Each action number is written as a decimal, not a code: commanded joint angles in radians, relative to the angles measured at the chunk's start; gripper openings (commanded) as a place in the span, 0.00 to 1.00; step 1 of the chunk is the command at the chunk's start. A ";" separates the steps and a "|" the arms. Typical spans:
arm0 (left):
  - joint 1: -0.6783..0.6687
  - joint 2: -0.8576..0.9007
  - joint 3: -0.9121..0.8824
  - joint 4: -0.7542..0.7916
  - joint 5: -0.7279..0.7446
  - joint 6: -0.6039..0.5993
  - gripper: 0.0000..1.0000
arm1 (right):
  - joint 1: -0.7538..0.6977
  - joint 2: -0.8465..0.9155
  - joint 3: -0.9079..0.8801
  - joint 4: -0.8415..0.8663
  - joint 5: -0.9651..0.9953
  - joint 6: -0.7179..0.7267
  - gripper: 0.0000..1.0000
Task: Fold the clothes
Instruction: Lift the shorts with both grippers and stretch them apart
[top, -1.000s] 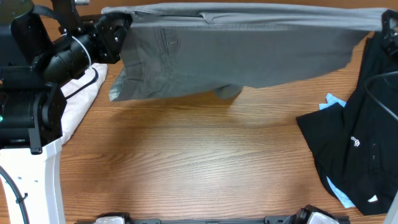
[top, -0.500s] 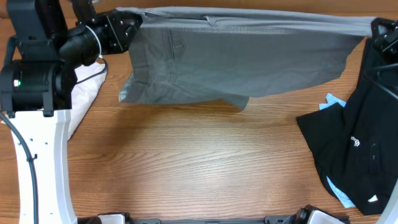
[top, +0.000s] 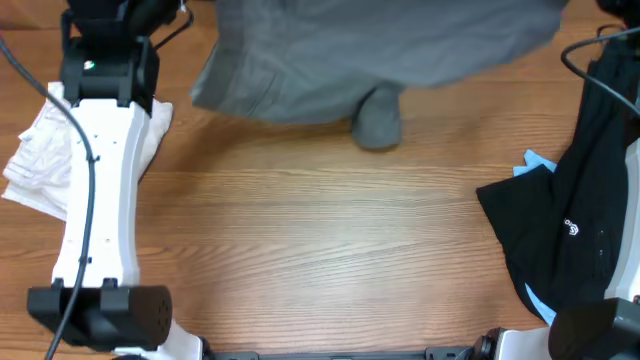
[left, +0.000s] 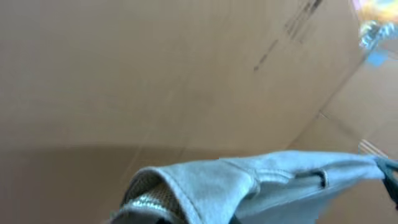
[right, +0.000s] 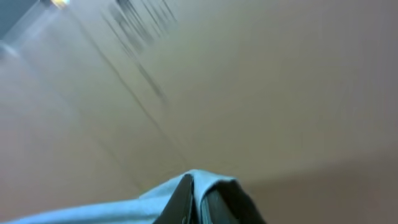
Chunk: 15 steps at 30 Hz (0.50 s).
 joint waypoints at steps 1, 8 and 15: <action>0.125 -0.012 0.032 0.180 -0.280 -0.223 0.04 | -0.132 -0.009 0.082 0.043 0.319 0.079 0.04; 0.145 -0.013 0.038 -0.010 -0.080 -0.134 0.04 | -0.153 -0.009 0.129 -0.311 0.301 -0.044 0.04; 0.110 -0.006 0.037 -0.830 -0.134 0.243 0.04 | -0.147 0.005 0.124 -0.914 0.328 -0.202 0.04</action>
